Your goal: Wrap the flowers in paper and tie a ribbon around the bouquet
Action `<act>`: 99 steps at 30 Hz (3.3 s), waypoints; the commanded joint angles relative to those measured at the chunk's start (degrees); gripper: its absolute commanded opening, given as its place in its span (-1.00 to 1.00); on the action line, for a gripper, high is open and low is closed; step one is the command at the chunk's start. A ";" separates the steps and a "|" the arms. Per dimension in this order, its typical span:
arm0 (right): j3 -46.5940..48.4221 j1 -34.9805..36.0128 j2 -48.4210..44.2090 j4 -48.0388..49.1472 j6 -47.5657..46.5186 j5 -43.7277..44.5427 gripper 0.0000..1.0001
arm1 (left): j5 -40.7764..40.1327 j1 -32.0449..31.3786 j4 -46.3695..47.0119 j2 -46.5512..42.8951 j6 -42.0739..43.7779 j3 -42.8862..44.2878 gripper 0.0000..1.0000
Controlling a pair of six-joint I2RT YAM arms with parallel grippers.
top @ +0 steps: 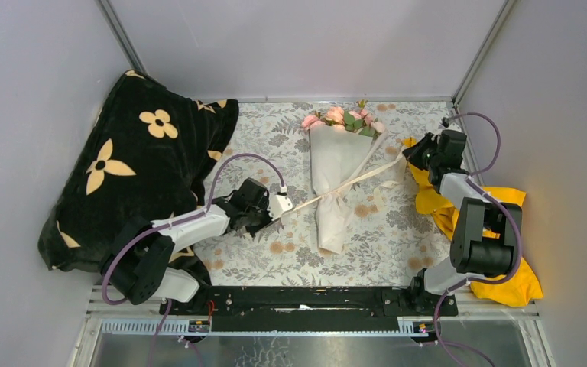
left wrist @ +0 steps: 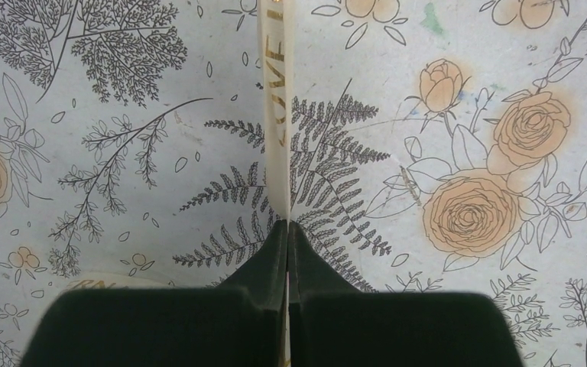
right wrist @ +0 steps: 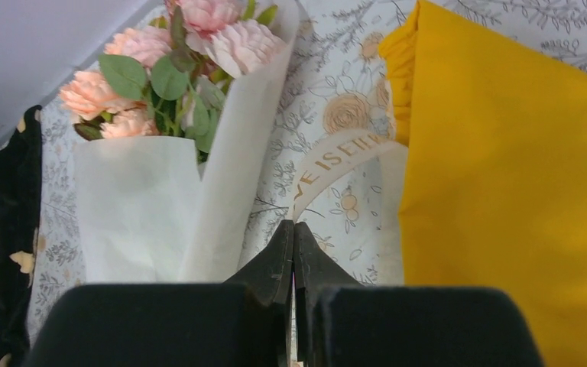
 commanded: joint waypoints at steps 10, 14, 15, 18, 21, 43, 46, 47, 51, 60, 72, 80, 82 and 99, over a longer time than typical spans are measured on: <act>-1.77 11.45 -9.57 -14.54 2.00 11.14 -1.00 | 11.76 -2.75 -28.72 2.50 -3.07 30.16 -1.00; -9.82 13.07 -17.62 -17.18 6.57 8.60 -0.94 | 18.92 -3.61 -35.22 4.47 -3.44 42.03 -1.00; -10.27 13.67 -18.91 -19.97 6.28 8.02 -0.79 | 19.75 -3.99 -36.65 4.98 -3.54 43.37 -1.00; -7.99 14.98 -21.59 -29.40 3.53 6.86 -0.02 | 19.83 -5.83 -39.79 5.96 -3.53 46.93 -1.00; -2.71 15.95 -26.33 -38.83 0.41 9.55 0.46 | 20.10 -7.16 -40.12 6.06 -3.53 50.40 -1.00; -16.22 28.06 -28.49 19.69 -21.46 -40.26 0.55 | 27.18 -6.31 -11.27 -0.50 -3.53 34.11 -1.00; -16.43 30.49 -25.06 20.59 -28.70 -42.71 0.62 | 30.69 -4.47 -9.47 0.37 0.86 32.59 -1.00; -15.50 31.49 -23.63 19.01 -31.25 -42.56 0.62 | 31.75 -3.78 -8.90 0.80 0.64 32.30 -1.00; -12.53 34.09 -16.24 18.60 -35.23 -43.50 0.56 | 34.75 -1.52 -8.62 1.50 2.76 31.14 -1.00; -9.62 34.87 -7.69 25.61 -32.48 -45.97 0.33 | 36.54 0.61 -4.72 3.60 4.82 28.48 -1.00; -8.99 35.46 -7.82 26.82 -28.07 -46.19 -1.00 | 31.83 2.55 3.28 6.28 4.53 24.37 -1.00; -10.22 35.53 -9.80 29.94 -13.12 -35.19 -1.00 | 27.16 1.95 35.85 4.41 -0.53 9.09 0.16; -10.79 35.53 -9.36 32.36 -9.99 -33.27 -1.00 | 29.21 1.79 37.39 4.48 -1.01 7.11 0.23; -11.58 35.51 -9.70 30.18 -7.51 -25.67 -1.00 | 23.60 -3.24 61.38 13.82 -24.30 3.65 0.06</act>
